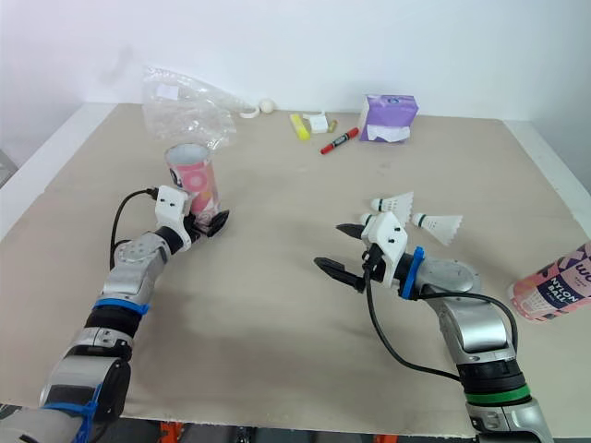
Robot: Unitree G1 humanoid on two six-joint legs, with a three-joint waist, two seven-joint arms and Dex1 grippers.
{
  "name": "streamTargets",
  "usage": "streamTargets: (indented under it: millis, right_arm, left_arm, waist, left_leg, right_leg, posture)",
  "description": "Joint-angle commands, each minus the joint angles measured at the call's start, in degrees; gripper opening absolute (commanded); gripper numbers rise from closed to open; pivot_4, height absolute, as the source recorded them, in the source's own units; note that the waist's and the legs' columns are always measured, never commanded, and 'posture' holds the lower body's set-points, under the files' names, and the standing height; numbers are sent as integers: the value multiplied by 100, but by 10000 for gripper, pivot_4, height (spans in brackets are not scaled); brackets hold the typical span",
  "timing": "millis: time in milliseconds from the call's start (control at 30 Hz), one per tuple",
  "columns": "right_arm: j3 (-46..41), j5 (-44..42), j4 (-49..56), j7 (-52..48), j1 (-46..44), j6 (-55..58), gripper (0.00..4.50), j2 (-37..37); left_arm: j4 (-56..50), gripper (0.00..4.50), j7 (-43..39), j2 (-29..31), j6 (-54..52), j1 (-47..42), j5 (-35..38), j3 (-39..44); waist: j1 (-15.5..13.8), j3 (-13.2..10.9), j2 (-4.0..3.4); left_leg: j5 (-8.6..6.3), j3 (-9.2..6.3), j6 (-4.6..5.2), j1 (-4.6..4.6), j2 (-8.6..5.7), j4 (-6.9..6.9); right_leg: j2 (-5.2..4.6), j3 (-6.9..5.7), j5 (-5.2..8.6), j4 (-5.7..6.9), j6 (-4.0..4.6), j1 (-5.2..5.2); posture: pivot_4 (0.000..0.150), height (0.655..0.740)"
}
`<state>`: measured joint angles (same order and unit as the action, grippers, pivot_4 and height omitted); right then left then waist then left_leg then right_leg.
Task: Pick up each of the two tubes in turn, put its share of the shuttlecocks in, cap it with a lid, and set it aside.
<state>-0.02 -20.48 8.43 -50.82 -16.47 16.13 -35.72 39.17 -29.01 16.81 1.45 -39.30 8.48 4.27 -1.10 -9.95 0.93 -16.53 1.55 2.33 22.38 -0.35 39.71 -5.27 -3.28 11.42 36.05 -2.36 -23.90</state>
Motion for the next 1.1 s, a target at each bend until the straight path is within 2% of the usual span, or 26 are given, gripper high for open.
streamTargets:
  millis: [33,167,200,233,267,300,733,1100]
  right_arm:
    - [-121,-20,250,44,-69,-11,44324,-44]
    - [-115,-18,321,76,-34,26,44324,-36]
    - [-111,-16,341,85,-20,33,45000,-33]
    - [-115,-20,356,91,-7,41,45000,-37]
    - [-119,-24,366,95,0,48,45000,-41]
    - [-118,-28,377,101,8,57,45000,-42]
    - [-136,-149,456,152,-9,203,45000,28]
    - [-345,-987,1939,98,590,787,45000,-126]
  left_arm:
    - [182,45000,-119,-17,263,-201,70,93]
    - [311,45000,-315,-12,450,-242,138,115]
    - [318,39583,-360,-10,485,-234,160,126]
    - [315,36702,-366,-5,506,-220,149,122]
    - [317,31791,-368,-3,521,-213,137,119]
    - [320,30015,-348,1,543,-197,124,125]
    - [201,30015,-611,178,712,-48,136,148]
    - [-1851,30015,-2664,1007,707,647,-53,-965]
  waist:
    - [3,0,0]
    - [16,0,0]
    - [20,0,0]
    - [22,0,0]
    - [25,0,0]
    - [27,0,0]
    - [49,0,0]
    - [51,0,0]
  left_leg:
    - [0,0,0,0,0,0]
    - [0,0,0,1,0,0]
    - [0,0,0,1,0,0]
    - [0,0,0,1,0,0]
    - [0,0,0,2,0,0]
    - [0,0,0,2,0,0]
    - [0,0,0,2,0,1]
    - [-1,1,1,9,1,5]
  right_leg:
    - [0,0,0,0,0,0]
    - [0,0,0,0,0,-1]
    - [0,0,0,0,0,-1]
    - [0,0,0,0,0,-1]
    - [0,0,0,0,0,-1]
    - [0,0,0,0,0,-1]
    - [0,0,-1,0,-1,-2]
    - [-4,4,-4,1,-2,-8]
  posture:
    - [1500,7400]
    - [1500,7400]
    - [1500,7400]
    - [1500,7400]
    - [1500,7400]
    - [1500,7400]
    - [1500,7400]
    - [1500,7400]
